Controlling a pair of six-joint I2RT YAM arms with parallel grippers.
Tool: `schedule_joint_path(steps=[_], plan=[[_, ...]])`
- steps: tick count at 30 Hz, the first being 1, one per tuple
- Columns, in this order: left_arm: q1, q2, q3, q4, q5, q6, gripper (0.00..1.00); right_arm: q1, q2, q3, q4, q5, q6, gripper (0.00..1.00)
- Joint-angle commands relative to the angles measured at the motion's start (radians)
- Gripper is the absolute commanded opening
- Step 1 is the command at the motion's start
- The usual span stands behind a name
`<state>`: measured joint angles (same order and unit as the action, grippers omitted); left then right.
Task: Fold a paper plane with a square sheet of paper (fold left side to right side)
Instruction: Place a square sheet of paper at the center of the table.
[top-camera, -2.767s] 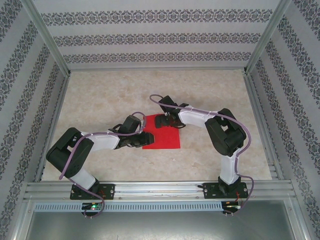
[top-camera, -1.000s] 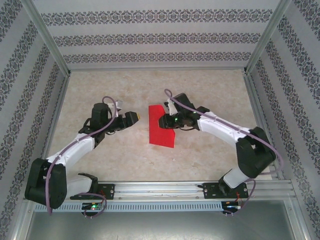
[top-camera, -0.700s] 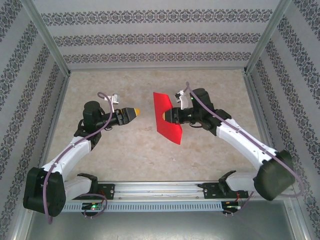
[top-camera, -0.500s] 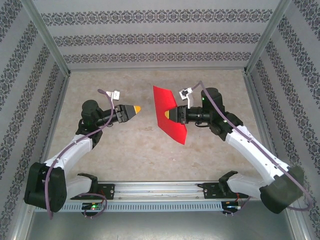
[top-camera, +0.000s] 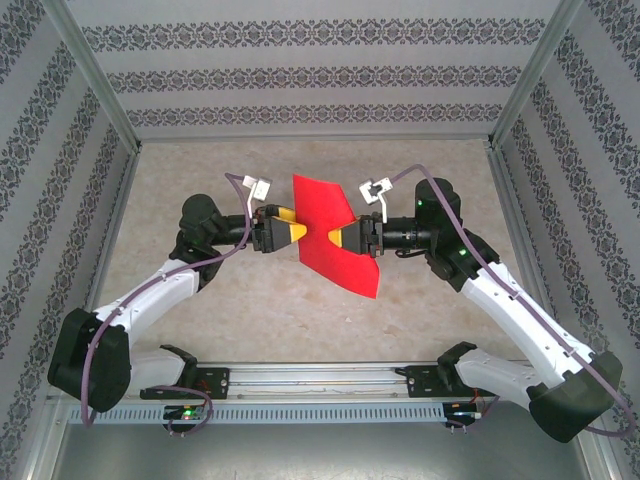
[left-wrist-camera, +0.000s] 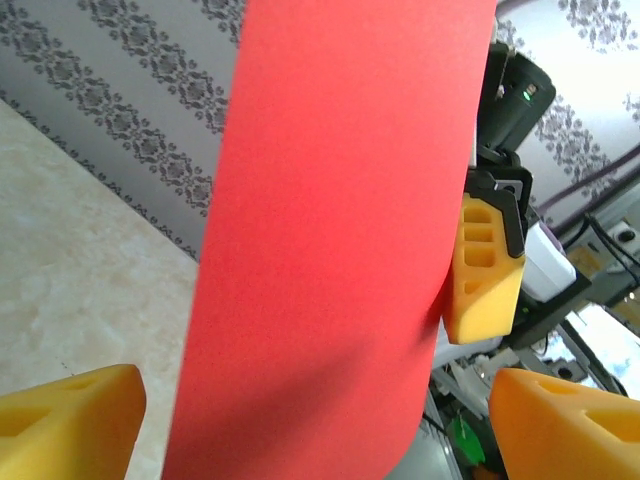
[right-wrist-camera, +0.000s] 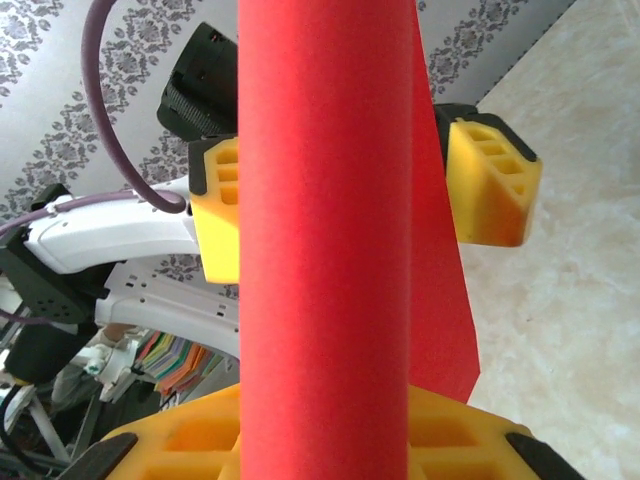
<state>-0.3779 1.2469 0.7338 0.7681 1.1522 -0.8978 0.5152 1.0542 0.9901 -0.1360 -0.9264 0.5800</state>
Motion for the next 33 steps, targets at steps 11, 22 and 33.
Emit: schedule_joint_path(steps=[11,22,33], plan=[[-0.02,-0.029,0.036,-0.125,0.005,0.145,0.51,-0.038,-0.016,0.004,-0.052,0.011,-0.049,0.27],[-0.021,-0.061,0.035,-0.293,-0.058,0.236,0.1,-0.065,-0.021,-0.011,-0.107,0.052,-0.079,0.36],[-0.021,-0.02,-0.016,-0.537,-0.2,0.251,0.0,-0.128,-0.078,-0.051,-0.307,0.377,-0.118,0.71]])
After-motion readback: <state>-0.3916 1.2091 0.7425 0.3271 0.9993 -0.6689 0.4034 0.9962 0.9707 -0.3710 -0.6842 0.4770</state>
